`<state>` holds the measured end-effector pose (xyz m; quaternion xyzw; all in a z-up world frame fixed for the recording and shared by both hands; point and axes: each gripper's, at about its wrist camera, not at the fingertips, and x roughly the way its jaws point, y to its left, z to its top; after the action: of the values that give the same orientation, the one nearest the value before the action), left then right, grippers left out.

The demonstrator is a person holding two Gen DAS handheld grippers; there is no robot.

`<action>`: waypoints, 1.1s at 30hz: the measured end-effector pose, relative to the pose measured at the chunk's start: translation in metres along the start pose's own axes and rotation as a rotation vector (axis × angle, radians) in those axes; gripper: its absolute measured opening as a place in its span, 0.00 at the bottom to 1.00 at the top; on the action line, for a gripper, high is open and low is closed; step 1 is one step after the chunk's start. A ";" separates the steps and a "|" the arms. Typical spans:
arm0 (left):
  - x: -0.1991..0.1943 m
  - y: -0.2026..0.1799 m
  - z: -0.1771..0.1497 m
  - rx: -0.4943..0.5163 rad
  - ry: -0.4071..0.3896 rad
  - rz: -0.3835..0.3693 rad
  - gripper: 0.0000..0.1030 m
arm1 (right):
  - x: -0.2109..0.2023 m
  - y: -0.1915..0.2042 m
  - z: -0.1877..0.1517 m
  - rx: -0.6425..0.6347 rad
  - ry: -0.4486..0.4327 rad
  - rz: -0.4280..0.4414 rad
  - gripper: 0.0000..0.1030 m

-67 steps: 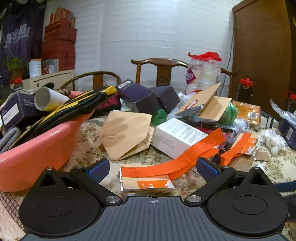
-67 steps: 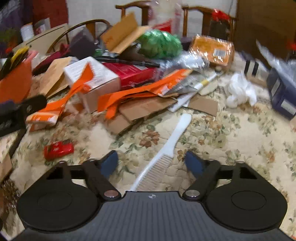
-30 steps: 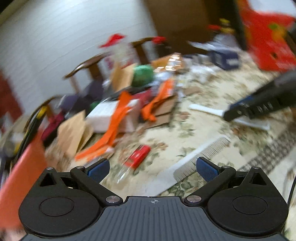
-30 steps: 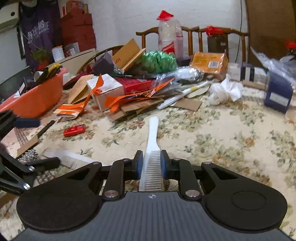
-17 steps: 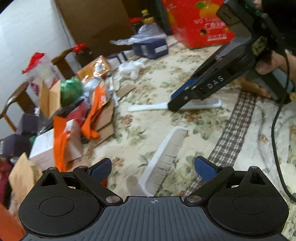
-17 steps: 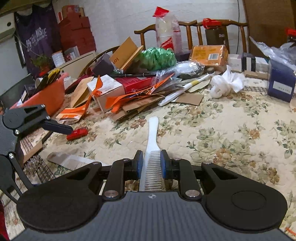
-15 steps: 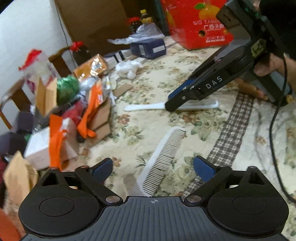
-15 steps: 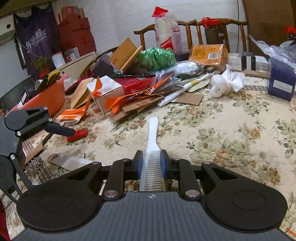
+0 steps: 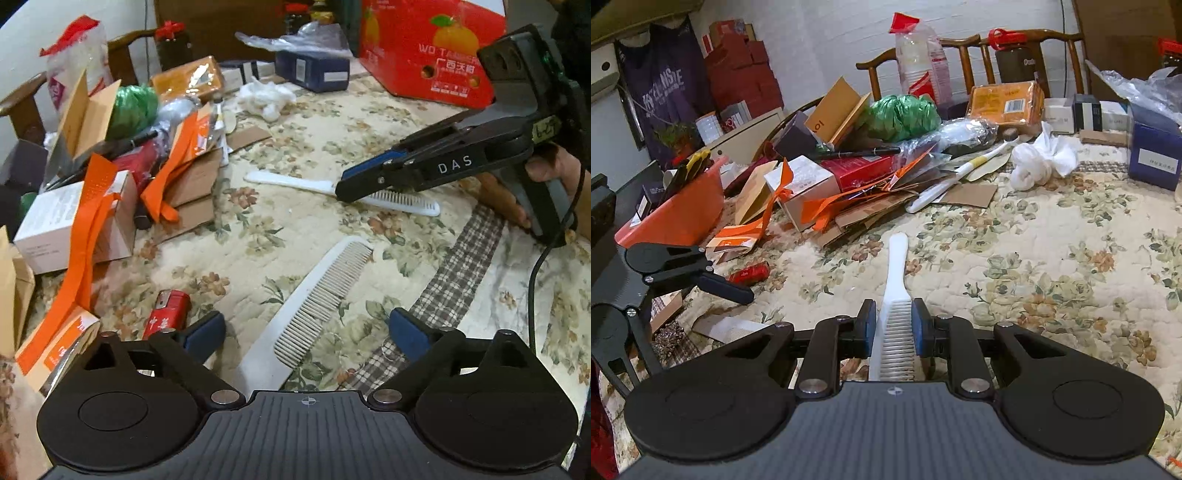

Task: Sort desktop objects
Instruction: 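Lower the left tool onto the white wide-tooth comb and close, then lift the wide-tooth comb with the left tool and regrip it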

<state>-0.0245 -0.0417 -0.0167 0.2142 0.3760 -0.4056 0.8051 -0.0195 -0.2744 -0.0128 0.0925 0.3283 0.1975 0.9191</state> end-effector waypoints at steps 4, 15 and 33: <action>-0.002 -0.005 0.000 -0.028 0.000 0.039 0.87 | 0.000 0.000 0.000 0.000 -0.001 0.001 0.23; -0.003 -0.002 0.006 0.035 0.086 -0.034 0.84 | 0.000 0.000 -0.001 0.012 -0.005 0.007 0.24; -0.022 -0.047 0.000 0.038 0.103 0.043 0.22 | 0.000 0.009 -0.003 -0.054 -0.006 -0.016 0.26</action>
<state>-0.0715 -0.0579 -0.0016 0.2579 0.4046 -0.3838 0.7890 -0.0243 -0.2660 -0.0118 0.0655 0.3209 0.1985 0.9237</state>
